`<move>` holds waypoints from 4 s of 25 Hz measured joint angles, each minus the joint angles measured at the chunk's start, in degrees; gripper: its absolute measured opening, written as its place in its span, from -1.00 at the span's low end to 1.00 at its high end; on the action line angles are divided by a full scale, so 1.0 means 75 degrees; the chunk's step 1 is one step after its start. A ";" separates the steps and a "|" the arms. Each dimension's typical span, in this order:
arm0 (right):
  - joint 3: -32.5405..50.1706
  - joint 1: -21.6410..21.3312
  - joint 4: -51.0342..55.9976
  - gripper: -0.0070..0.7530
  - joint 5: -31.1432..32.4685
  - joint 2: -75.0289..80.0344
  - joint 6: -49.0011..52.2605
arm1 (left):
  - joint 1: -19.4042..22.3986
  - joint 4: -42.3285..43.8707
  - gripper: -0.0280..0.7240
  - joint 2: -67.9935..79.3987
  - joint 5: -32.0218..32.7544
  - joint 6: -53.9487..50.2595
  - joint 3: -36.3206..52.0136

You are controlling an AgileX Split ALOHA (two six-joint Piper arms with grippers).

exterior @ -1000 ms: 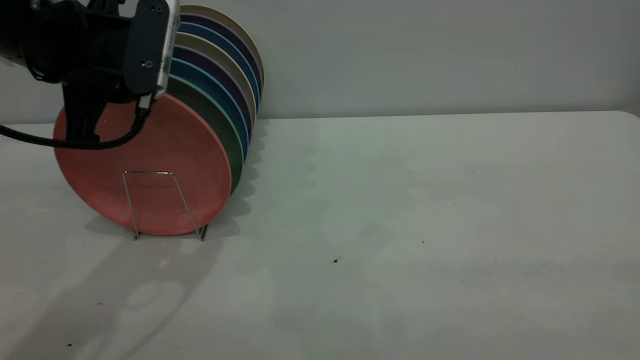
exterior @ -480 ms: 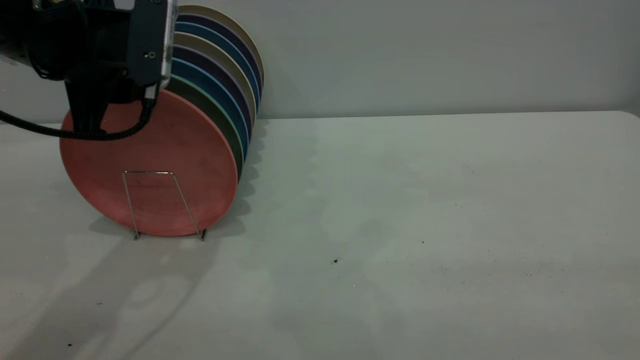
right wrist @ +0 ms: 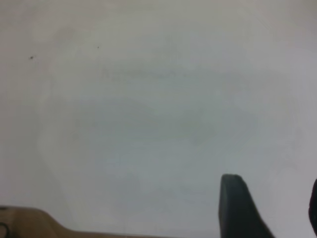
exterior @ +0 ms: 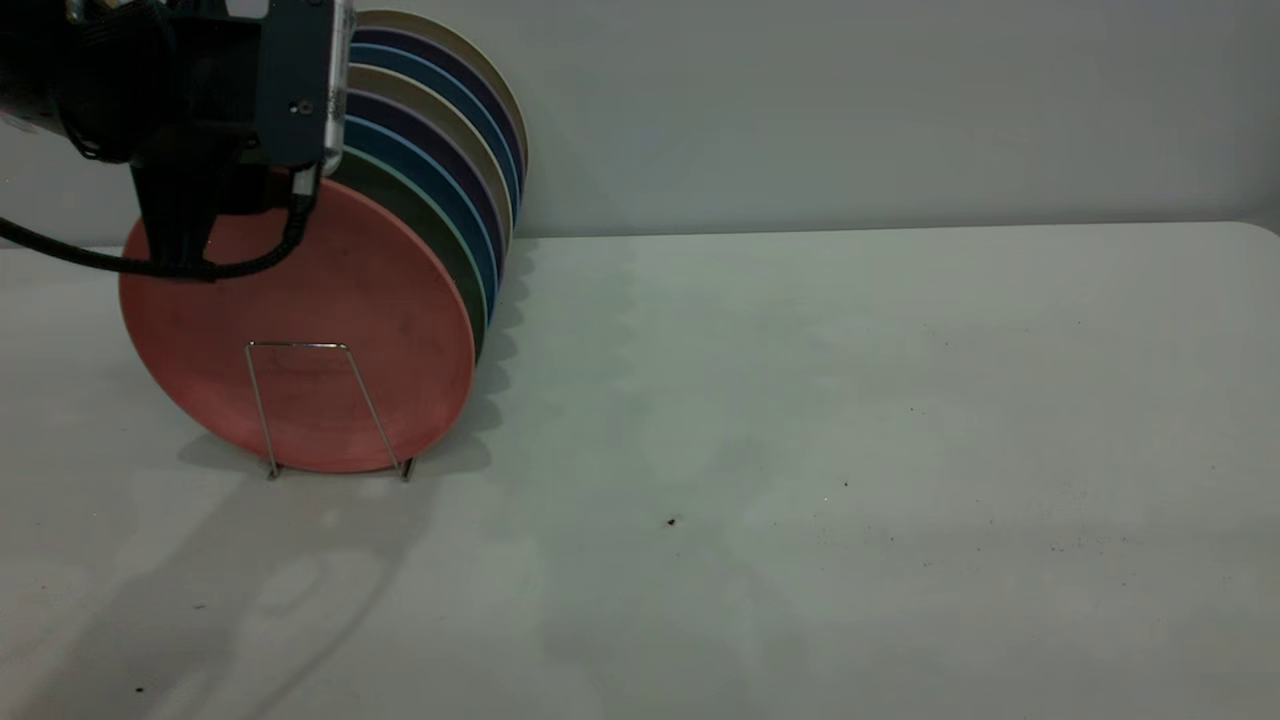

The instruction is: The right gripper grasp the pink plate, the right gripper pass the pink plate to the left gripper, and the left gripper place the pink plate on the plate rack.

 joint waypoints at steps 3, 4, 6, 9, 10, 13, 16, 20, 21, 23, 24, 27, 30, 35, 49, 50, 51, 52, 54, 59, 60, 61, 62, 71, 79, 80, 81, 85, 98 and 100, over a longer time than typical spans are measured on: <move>0.0000 0.0000 0.0000 -0.03 0.0000 0.0000 0.0000 | 0.0000 0.0000 -0.10 0.0000 0.0000 -0.0435 0.0000; 0.0000 0.0000 0.0000 -0.03 0.0000 0.0000 0.0000 | 0.0000 0.0000 -0.10 0.0000 0.0000 -0.0614 0.0000; 0.0000 0.0000 0.0000 -0.03 0.0000 0.0000 0.0008 | 0.0000 0.0000 -0.09 0.0000 0.0000 -0.0899 0.0000; 0.0000 0.0000 0.0000 -0.03 0.0000 0.0000 0.0008 | 0.0000 0.0000 -0.05 0.0000 0.0065 -0.1042 0.0000; 0.0000 0.0000 0.0000 -0.03 0.0000 0.0000 0.0008 | 0.0000 0.0000 -0.03 0.0000 0.0092 -0.1050 0.0000; 0.0000 0.0000 0.0000 -0.03 0.0000 0.0000 0.0008 | 0.0000 0.0000 0.05 0.0000 0.0118 -0.1148 0.0000; 0.0000 0.0000 0.0000 -0.03 0.0000 0.0000 0.0008 | 0.0000 0.0000 0.09 -0.0007 0.0162 -0.1250 0.0000; 0.0000 0.0000 0.0000 -0.03 0.0000 0.0000 0.0008 | 0.0000 -0.0007 0.10 -0.0105 0.0240 -0.1266 0.0000; 0.0000 0.0000 0.0000 -0.03 0.0000 0.0000 0.0008 | 0.0000 -0.0007 0.10 -0.0155 0.0284 -0.1272 0.0000; 0.0000 0.0000 0.0000 -0.03 0.0000 0.0000 0.0008 | 0.0000 -0.0032 0.11 -0.0245 0.0388 -0.1272 0.0000; 0.0000 0.0000 0.0000 -0.03 0.0000 0.0000 0.0015 | 0.0000 -0.0066 0.11 -0.0307 0.0454 -0.1281 0.0000; 0.0000 0.0000 -0.0003 -0.03 0.0000 0.0000 0.0021 | 0.0000 -0.0239 0.11 -0.0412 0.0663 -0.1288 0.0047; 0.0000 0.0000 -0.0003 -0.03 0.0000 0.0000 0.0021 | 0.0000 -0.0360 0.11 -0.0567 0.0734 -0.1288 0.0203; 0.0000 0.0000 -0.0003 -0.03 0.0000 0.0000 0.0021 | 0.0000 -0.0561 0.11 -0.0957 0.0777 -0.1288 0.0555; 0.0000 0.0000 -0.0318 -0.03 0.0000 0.0000 0.0053 | 0.0000 -0.4498 0.11 -0.4366 0.2218 -0.1380 0.1140; 0.0000 0.0000 -0.0463 -0.03 0.0000 0.0000 0.0096 | 0.0000 -0.4850 0.11 -0.4837 0.2311 -0.1436 0.1298; 0.0000 0.0000 -0.0521 -0.03 0.0000 0.0000 0.0155 | 0.0000 -0.5229 0.11 -0.5216 0.2375 -0.1493 0.1430; 0.0000 0.0000 -0.0561 -0.03 0.0000 0.0000 0.0187 | 0.0000 -0.5550 0.11 -0.5648 0.2418 -0.1550 0.1585; 0.0000 0.0000 -0.0599 -0.03 0.0000 0.0000 0.0197 | 0.0000 -0.6023 0.11 -0.6339 0.2479 -0.1658 0.1862; 0.0000 0.0000 -0.0609 -0.03 0.0000 0.0000 0.0219 | 0.0000 -0.6946 0.11 -0.7489 0.2970 -0.2586 0.2363; 0.0000 0.0024 -0.0608 -0.03 0.0000 0.0000 0.0219 | 0.0000 -0.6994 0.11 -0.7625 0.3080 -0.2892 0.2400; 0.0000 0.0070 -0.0608 -0.03 0.0000 0.0000 0.0219 | 0.0000 -0.7001 0.11 -0.7707 0.3245 -0.3288 0.2431; 0.0000 0.0134 -0.0608 -0.03 0.0000 0.0000 0.0219 | 0.0000 -0.6974 0.11 -0.7779 0.3430 -0.3703 0.2448; 0.0000 0.0439 -0.0608 -0.04 0.0000 0.0000 0.0244 | 0.0000 -0.2589 0.11 -0.7788 0.7878 -0.8199 0.2437; 0.0000 0.0454 -0.0602 -0.04 0.0000 0.0000 0.0394 | 0.0000 0.1316 0.11 -0.8028 1.0171 -1.2368 0.2416; 0.0000 0.0518 -0.0602 -0.04 0.0000 0.0000 0.0411 | 0.0000 0.1374 0.11 -0.8149 1.0180 -1.2534 0.2514; 0.0000 0.0612 -0.0602 -0.04 0.0000 0.0000 0.0421 | 0.0000 0.1452 0.11 -0.8291 1.0198 -1.2660 0.2654; 0.0000 0.1033 -0.0602 -0.04 0.0000 0.0000 0.0444 | 0.0000 0.1877 0.11 -0.9039 1.0059 -1.3174 0.3263; 0.0000 0.2465 -0.1477 -0.04 -0.0002 -0.0953 0.1228 | 0.0000 0.1877 0.11 -1.1999 1.0034 -1.2889 0.3582; 0.0000 0.2642 -0.1466 -0.04 -0.0002 -0.0953 0.1255 | 0.0000 0.1805 0.11 -1.2363 1.0043 -1.2754 0.3582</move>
